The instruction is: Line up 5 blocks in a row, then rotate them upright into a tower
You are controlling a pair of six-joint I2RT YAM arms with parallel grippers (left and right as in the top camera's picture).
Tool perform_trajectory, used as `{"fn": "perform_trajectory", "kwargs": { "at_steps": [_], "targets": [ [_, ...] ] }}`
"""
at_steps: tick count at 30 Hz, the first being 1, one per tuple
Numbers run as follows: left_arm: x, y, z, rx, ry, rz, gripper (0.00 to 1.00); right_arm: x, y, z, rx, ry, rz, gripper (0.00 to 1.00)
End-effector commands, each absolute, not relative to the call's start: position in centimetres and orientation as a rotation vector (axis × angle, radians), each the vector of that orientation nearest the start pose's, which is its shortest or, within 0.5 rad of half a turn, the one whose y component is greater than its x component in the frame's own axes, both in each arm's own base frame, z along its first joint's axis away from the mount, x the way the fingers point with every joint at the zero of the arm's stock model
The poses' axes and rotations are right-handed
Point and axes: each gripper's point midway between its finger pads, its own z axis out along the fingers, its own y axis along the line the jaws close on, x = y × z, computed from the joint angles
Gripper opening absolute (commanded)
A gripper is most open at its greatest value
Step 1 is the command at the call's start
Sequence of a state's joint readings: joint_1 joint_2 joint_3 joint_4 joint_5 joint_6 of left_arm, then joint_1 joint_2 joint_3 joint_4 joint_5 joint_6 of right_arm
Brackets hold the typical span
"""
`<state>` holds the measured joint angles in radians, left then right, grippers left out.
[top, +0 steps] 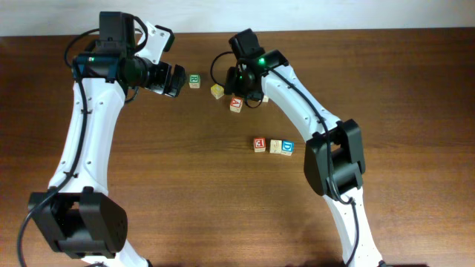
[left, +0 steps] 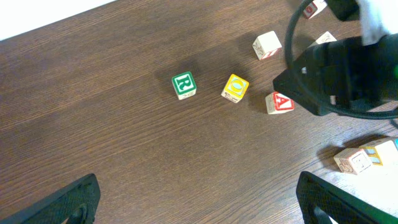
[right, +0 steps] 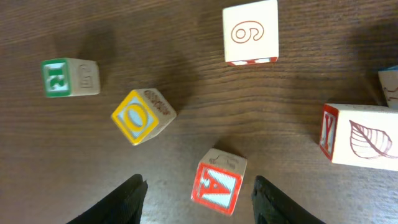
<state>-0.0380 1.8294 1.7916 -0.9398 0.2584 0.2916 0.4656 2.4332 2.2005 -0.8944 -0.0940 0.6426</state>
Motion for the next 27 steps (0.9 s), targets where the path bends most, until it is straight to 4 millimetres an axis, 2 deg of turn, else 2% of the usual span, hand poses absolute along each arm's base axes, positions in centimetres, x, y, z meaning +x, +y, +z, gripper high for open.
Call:
{"fn": "perform_trajectory", "kwargs": {
  "at_steps": [1, 3, 5, 7, 10, 14, 16, 21, 24, 27],
  "targets": [
    [47.0, -6.4, 22.3, 0.506, 2.456, -0.246, 0.99, 50.9, 27.2, 3.4, 0.259, 2.803, 0.361, 0.56],
    [47.0, -6.3, 22.3, 0.505, 2.456, -0.246, 0.99, 50.6, 27.5, 2.0, 0.246, 2.822, 0.348, 0.56],
    [47.0, -6.3, 22.3, 0.505, 2.456, -0.246, 0.99, 50.6, 27.9, 1.8, 0.237, 2.818, 0.352, 0.53],
    [47.0, -6.4, 22.3, 0.506, 2.456, -0.246, 0.99, 50.6, 27.8, 1.8, 0.237, 2.820, 0.340, 0.41],
    [47.0, -6.3, 22.3, 0.505, 2.456, -0.246, 0.99, 49.4, 27.2, 1.3, 0.243, 2.873, 0.300, 0.32],
    [47.0, -6.4, 22.3, 0.506, 2.456, -0.246, 0.99, 45.5, 26.5, 0.5, 0.249, 3.044, 0.281, 0.31],
    [47.0, -6.4, 22.3, 0.506, 2.456, -0.246, 0.99, 42.6, 26.5, 0.5, 0.233, 3.175, 0.302, 0.30],
    [47.0, -6.3, 22.3, 0.505, 2.456, -0.246, 0.99, 38.3, 25.8, 0.6, 0.041, 3.333, 0.206, 0.30],
    [47.0, -6.3, 22.3, 0.505, 2.456, -0.246, 0.99, 36.7, 25.0, 0.9, -0.001, 3.395, 0.150, 0.30],
    [47.0, -6.4, 22.3, 0.506, 2.456, -0.246, 0.99, 36.2, 24.8, 1.0, -0.007, 3.415, 0.133, 0.31]
  ]
}}
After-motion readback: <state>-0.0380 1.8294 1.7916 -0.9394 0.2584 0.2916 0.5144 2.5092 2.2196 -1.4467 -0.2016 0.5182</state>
